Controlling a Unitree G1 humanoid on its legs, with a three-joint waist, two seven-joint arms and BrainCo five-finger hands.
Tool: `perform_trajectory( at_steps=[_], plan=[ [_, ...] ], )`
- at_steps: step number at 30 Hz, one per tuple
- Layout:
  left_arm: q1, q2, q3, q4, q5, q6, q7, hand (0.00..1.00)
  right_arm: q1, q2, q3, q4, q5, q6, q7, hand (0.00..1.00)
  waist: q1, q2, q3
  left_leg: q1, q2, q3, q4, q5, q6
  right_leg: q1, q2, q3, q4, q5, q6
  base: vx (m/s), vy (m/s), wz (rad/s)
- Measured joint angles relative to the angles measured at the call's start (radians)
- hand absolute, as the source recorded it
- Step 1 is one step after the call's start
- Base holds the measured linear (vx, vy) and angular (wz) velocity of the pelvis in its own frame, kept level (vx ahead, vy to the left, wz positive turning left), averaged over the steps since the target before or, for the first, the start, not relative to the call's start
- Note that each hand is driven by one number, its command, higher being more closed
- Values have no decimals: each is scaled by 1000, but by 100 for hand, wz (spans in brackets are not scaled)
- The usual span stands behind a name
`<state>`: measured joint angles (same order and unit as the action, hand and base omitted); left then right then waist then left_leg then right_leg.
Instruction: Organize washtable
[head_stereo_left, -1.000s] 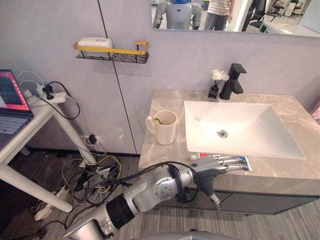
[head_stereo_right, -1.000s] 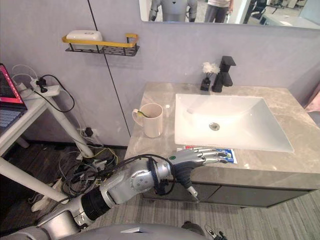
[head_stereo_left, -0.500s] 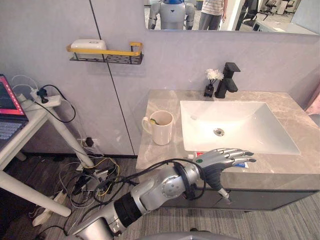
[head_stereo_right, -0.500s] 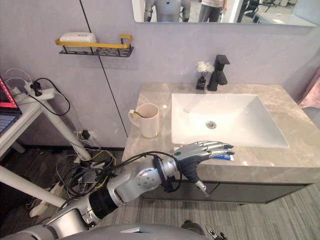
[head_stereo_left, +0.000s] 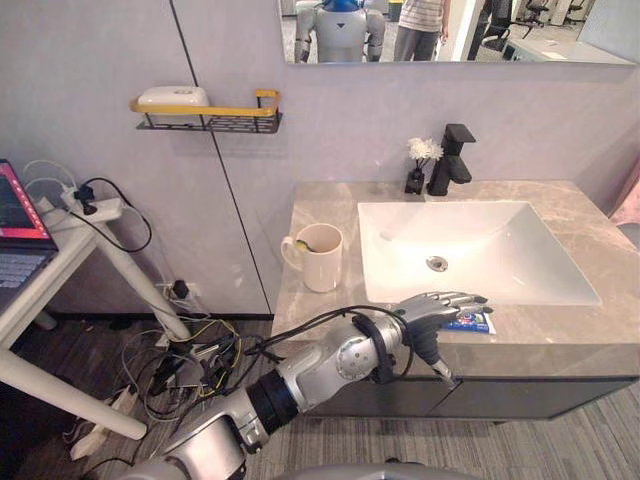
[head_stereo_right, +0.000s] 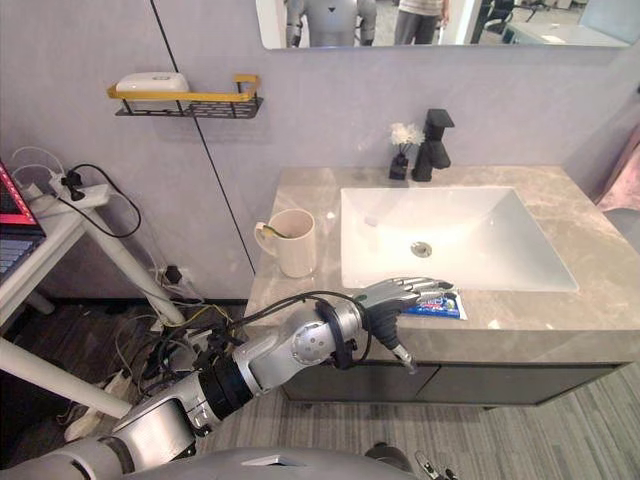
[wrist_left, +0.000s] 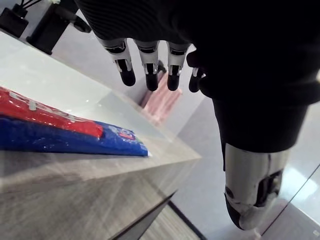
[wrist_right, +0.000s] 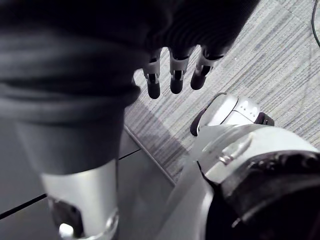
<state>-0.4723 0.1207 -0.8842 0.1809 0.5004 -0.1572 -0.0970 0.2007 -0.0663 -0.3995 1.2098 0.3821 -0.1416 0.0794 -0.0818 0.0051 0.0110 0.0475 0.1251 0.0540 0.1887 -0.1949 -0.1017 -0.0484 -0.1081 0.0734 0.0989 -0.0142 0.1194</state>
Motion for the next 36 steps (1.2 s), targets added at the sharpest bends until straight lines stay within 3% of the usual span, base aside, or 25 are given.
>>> perform_trajectory(
  at_steps=[4, 14, 20, 21, 36],
  plan=[
    [-8, -1, 1, 75, -1, 4, 4, 0, -4, 3, -21, -2, 30, 1, -3, 0, -23, 4, -1, 15, 1, 6, -19, 1, -2, 10, 1, 0, -13, 1, -3, 11, -3, -3],
    [-4, 5, 28, 149, -4, 26, 17, 0, -13, 2, -42, -4, 30, 1, -4, 0, -28, 19, 18, 53, 3, 21, -68, 2, -3, 38, 3, 0, -54, 6, -9, 53, -7, -3],
    [-6, 3, 62, 180, -7, 24, 24, 0, -37, 6, -43, -33, 30, 1, -4, 0, -44, 26, 66, 79, 3, 28, -89, 2, -3, 50, 4, -1, -58, 2, -10, 74, -7, -1],
    [-9, 1, 69, 180, -12, 24, 31, 100, -40, 6, -43, -33, 30, 1, -4, 0, -44, 29, 71, 80, 3, 29, -90, 2, -3, 49, 4, -1, -58, 0, -10, 37, -6, 0],
    [-53, -15, 119, 199, -15, 33, 79, 100, -53, 5, -59, -42, 30, 1, -6, 0, -48, 47, 104, 81, 13, 56, -101, 6, -10, 22, 20, 23, -38, -5, -11, -4, -4, -4]
  ],
)
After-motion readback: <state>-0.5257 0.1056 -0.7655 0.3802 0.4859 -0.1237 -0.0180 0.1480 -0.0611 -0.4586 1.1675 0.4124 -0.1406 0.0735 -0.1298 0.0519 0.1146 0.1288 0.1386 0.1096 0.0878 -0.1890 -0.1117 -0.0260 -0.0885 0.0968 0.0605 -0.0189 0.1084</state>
